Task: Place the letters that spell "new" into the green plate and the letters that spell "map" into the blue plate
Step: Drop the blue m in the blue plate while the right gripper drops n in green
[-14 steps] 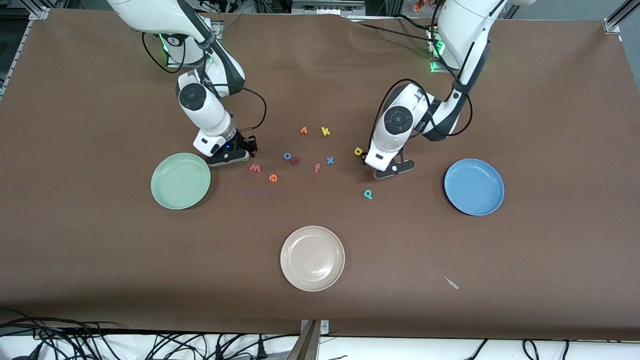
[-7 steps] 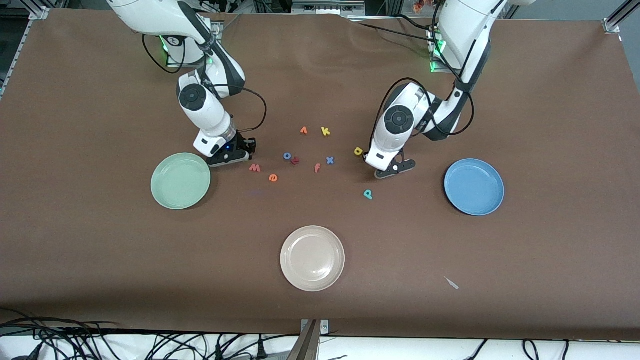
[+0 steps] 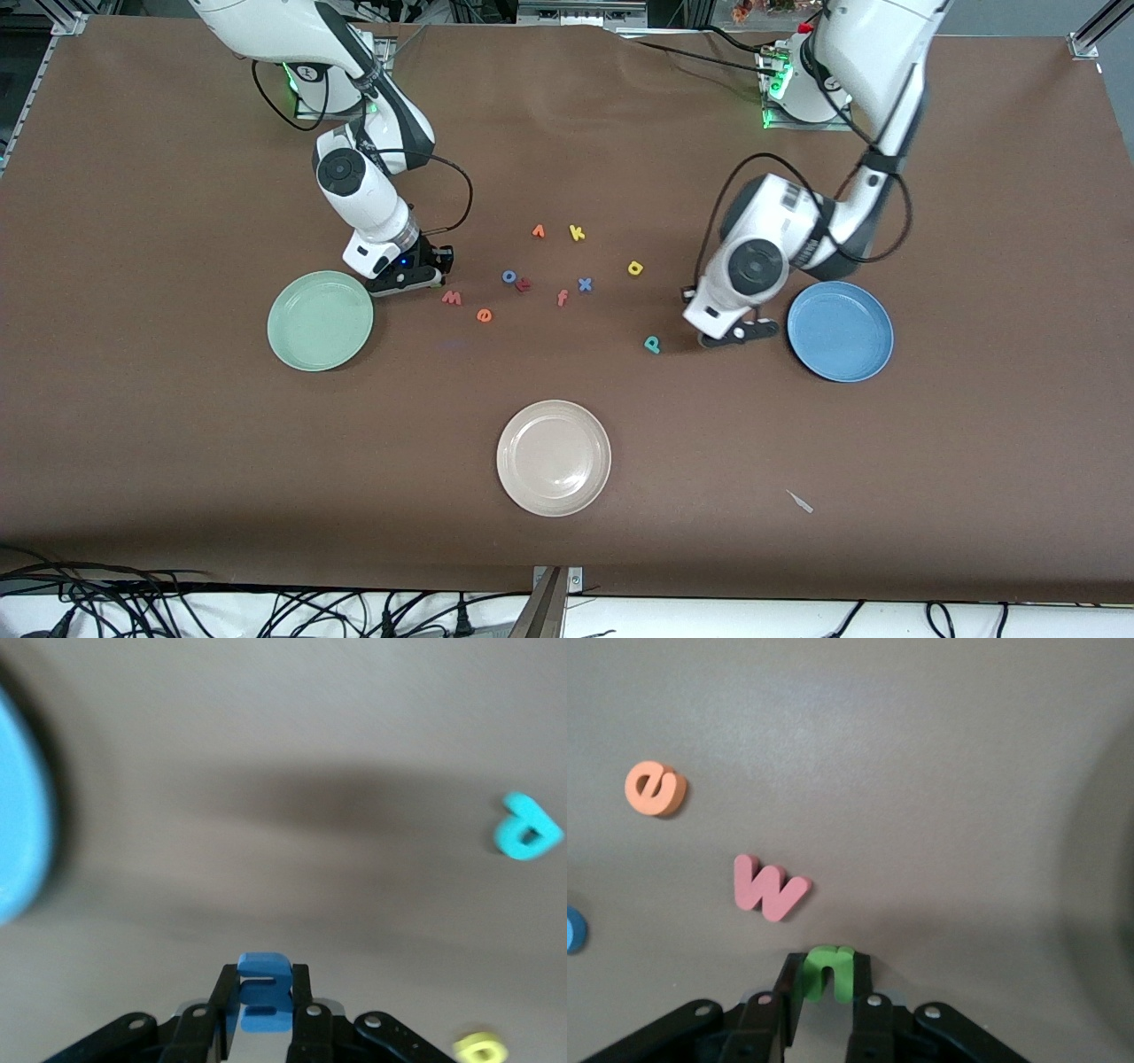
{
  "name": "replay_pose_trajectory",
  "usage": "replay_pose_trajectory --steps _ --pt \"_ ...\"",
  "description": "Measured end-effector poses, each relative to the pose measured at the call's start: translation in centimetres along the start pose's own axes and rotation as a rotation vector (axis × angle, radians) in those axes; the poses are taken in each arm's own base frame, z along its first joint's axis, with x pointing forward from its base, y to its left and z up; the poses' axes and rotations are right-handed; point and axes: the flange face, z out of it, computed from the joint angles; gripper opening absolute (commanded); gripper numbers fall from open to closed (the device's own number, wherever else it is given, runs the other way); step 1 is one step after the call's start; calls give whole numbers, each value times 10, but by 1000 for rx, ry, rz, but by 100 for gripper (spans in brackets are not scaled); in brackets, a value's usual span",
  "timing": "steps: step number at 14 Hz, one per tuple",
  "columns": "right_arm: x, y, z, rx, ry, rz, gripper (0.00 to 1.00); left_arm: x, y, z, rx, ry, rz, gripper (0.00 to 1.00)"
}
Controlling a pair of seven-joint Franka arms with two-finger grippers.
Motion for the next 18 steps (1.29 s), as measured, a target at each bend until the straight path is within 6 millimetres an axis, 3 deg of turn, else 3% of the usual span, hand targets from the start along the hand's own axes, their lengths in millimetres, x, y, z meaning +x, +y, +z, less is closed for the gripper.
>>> replay_pose_trajectory --steps 3,5,8,9,10,11,12,14,16,18 --pt "14 17 -17 -27 -22 -20 19 35 -69 -23 -14 -49 164 5" --pt "32 45 -46 -57 -55 -62 20 48 -105 -22 35 -50 299 8" --pt "51 99 -86 -85 -100 -129 22 61 -133 -7 115 -69 483 8" --pt "52 121 -92 -92 -109 -155 23 66 -141 -1 130 -72 529 12" --pt "52 144 -95 -99 -119 -180 24 71 -147 6 138 -72 569 28" --pt "50 167 -95 -105 -131 -198 25 76 -153 13 141 -72 597 68" --pt "46 189 -95 -109 -146 -207 25 80 -157 21 141 -76 617 100" --pt "38 218 -92 -115 -169 -206 26 83 -160 30 136 -83 634 100" --pt "35 223 -88 -115 -182 -208 26 86 -155 21 116 -61 610 100" --pt "35 220 -84 -116 -186 -214 34 88 -139 4 33 -27 484 100"
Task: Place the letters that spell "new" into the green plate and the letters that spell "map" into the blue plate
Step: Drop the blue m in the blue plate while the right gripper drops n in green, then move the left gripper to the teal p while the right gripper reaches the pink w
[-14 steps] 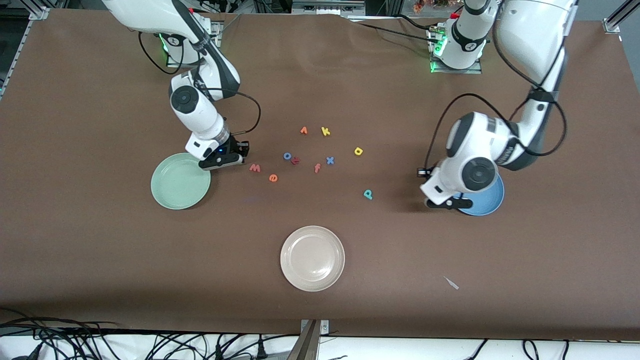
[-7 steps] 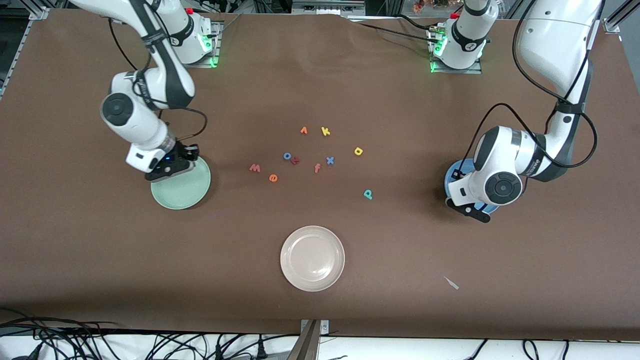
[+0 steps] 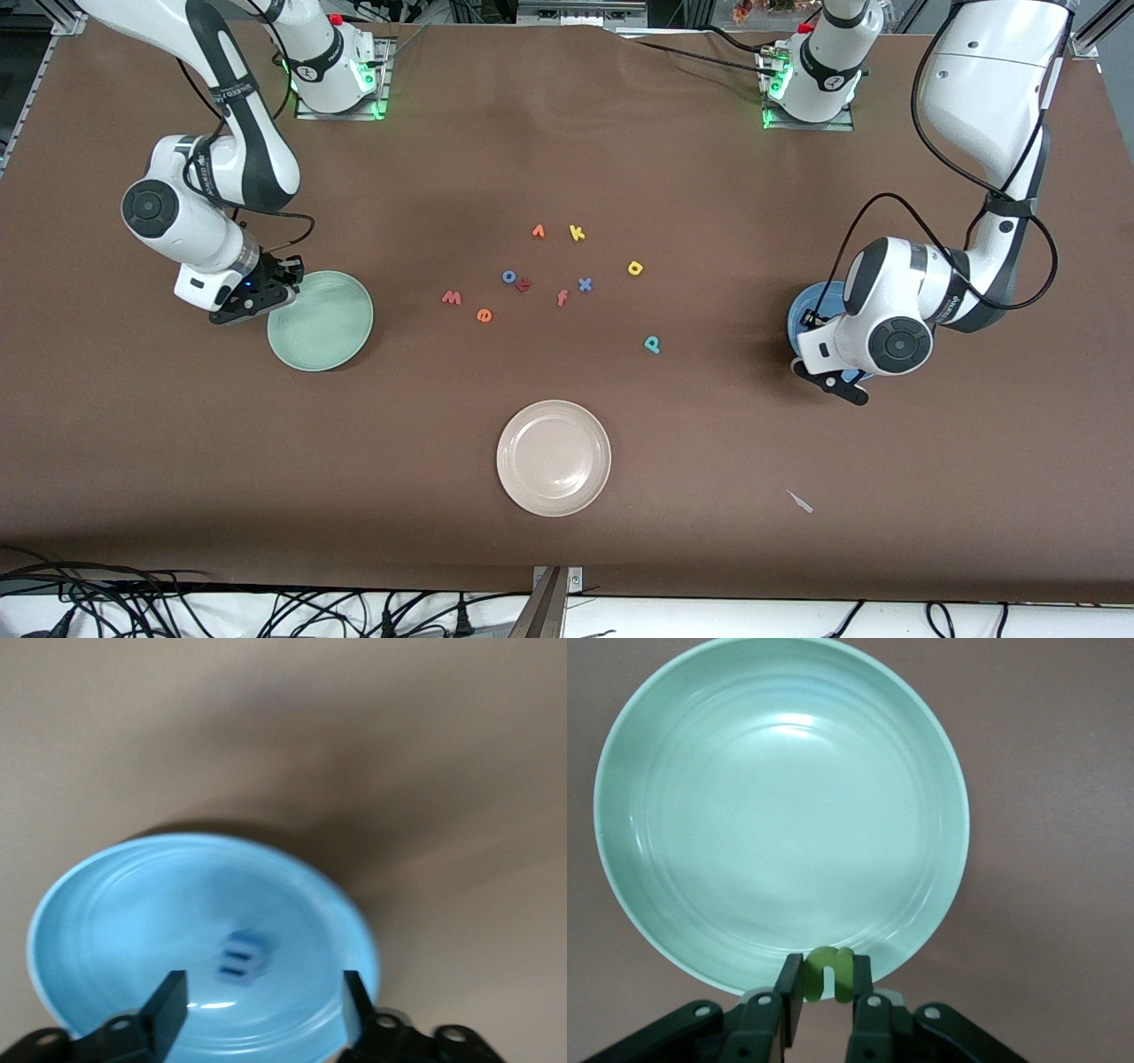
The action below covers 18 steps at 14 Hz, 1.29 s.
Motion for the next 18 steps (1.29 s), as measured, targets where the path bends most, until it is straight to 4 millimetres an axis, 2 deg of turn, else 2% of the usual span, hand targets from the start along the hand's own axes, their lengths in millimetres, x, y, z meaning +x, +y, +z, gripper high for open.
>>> replay_pose_trajectory --steps 3,7,10,12,15,18 --pt "1 0 4 -4 2 -1 56 11 41 -11 -53 29 -246 100" --pt "1 0 6 -5 3 -1 61 30 122 -24 -102 138 -507 100" --pt "9 -16 4 -1 13 19 64 41 163 -24 -142 209 -666 100" --pt "21 -46 1 8 24 57 68 49 185 -14 -169 240 -752 100" --pt "43 -107 -10 29 54 130 69 59 222 9 -191 245 -849 100" --pt "68 -167 -24 55 89 222 68 70 249 15 -209 244 -922 99"
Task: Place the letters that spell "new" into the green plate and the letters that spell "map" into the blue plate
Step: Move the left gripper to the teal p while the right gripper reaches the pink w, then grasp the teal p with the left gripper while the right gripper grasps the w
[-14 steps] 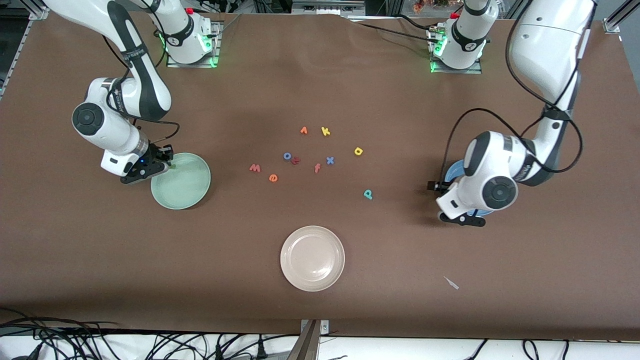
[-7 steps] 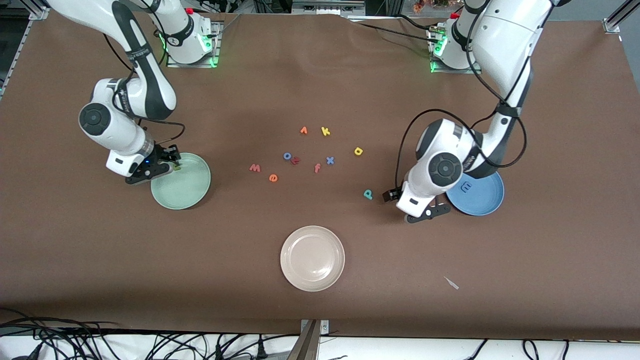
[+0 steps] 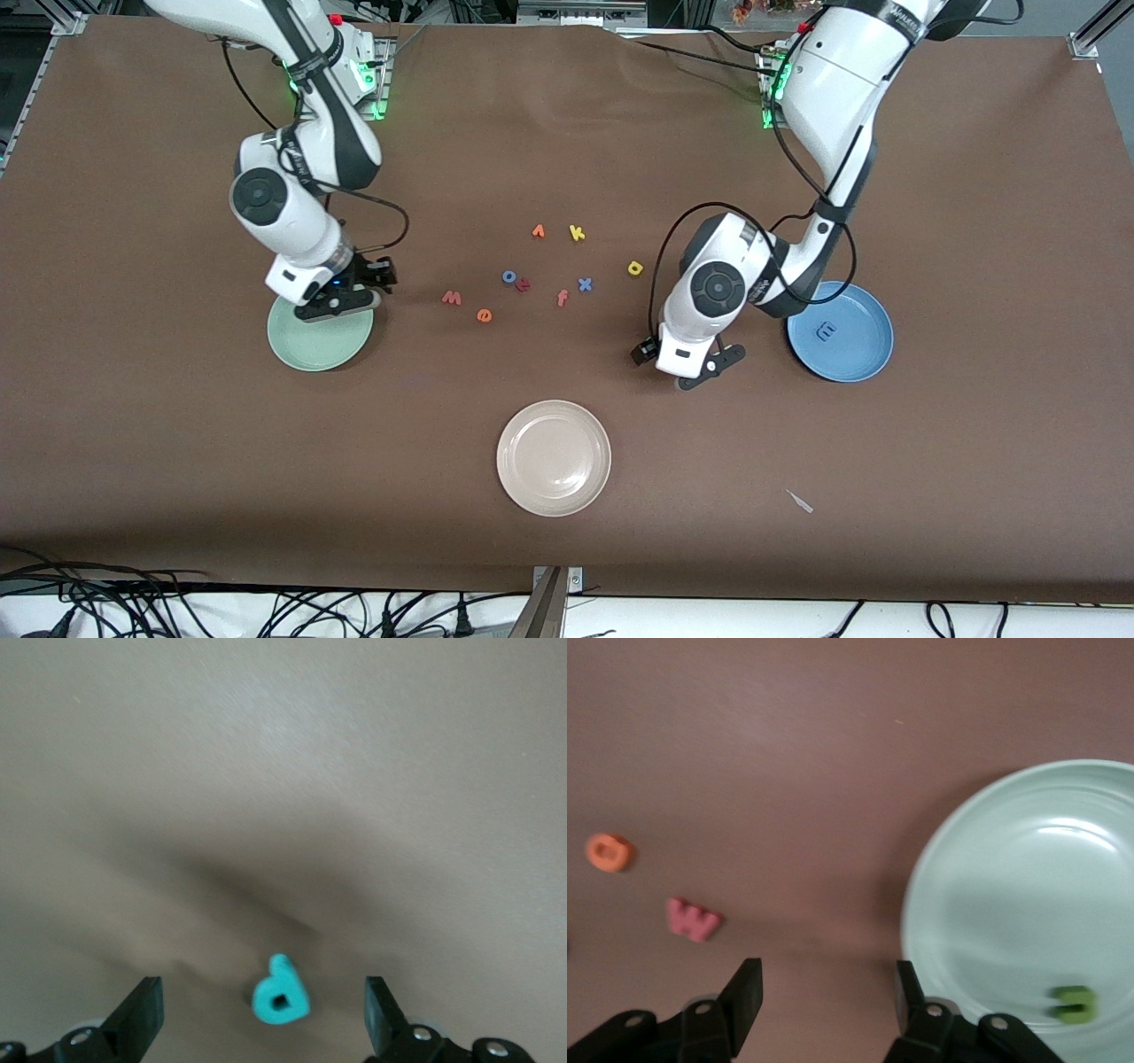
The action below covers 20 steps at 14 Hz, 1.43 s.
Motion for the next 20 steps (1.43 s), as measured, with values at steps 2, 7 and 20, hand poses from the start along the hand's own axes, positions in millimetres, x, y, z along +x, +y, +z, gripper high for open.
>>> replay_pose_trajectory --steps 2,7,20 --pt "4 -39 12 4 -8 65 69 -4 5 6 1 -2 -34 94" --pt "11 -82 48 3 -21 238 69 -8 12 9 -25 10 -84 85" --pt "6 -93 80 -11 -44 316 65 -14 10 20 -3 13 -79 46"
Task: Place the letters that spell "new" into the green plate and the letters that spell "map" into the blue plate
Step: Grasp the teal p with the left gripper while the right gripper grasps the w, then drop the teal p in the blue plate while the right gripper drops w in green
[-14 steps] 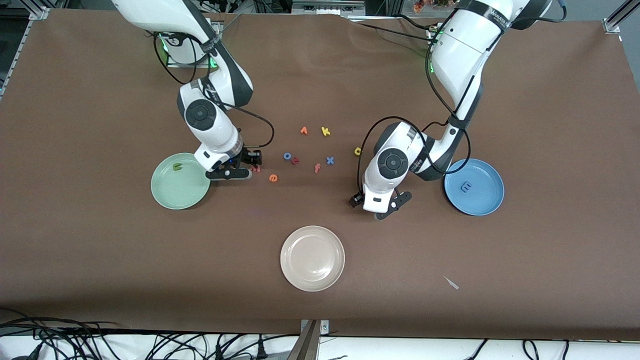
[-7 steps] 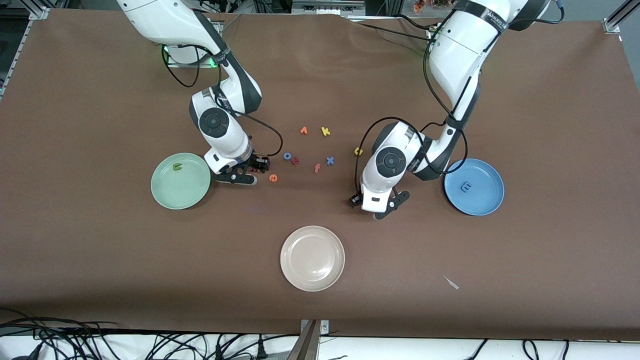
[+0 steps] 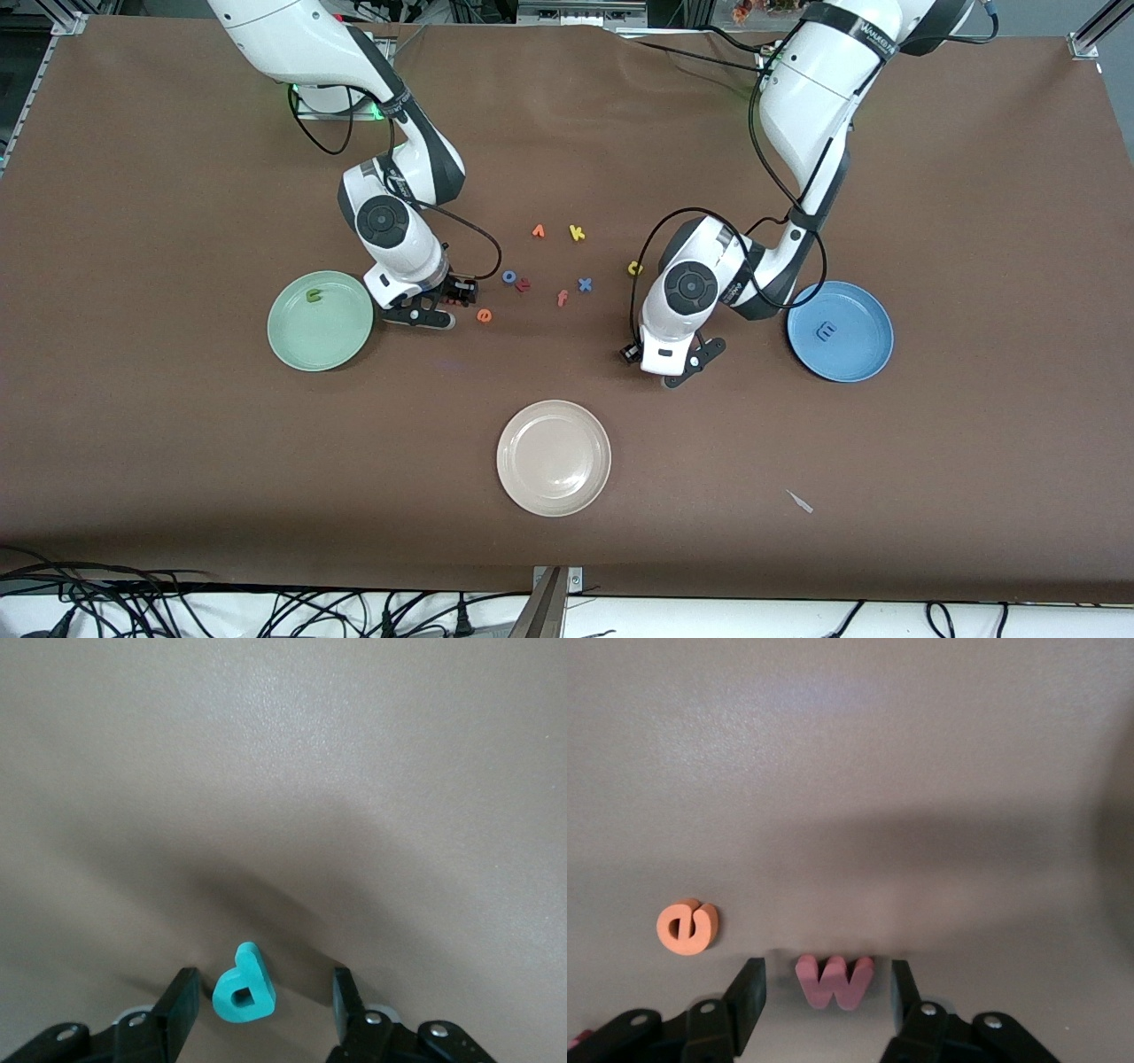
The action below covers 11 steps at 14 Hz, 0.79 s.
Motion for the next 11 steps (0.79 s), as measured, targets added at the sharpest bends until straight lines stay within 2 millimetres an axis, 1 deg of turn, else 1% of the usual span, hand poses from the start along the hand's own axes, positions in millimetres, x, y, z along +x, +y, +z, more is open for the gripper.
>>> replay_pose_trajectory --steps 2,6,8,10,11 --pt "-1 0 4 -2 -2 0 58 0 1 -3 -2 1 1 31" --pt "-1 0 6 -4 -3 -3 53 0 1 -5 1 1 1 8" --pt "-1 0 7 -5 -3 -3 43 0 0 -6 5 0 0 2" --pt "-1 0 7 -6 -2 -4 34 6 -3 -9 38 -7 2 1" --pt "-1 1 7 -8 0 -7 32 14 -6 -15 61 -12 16 2"
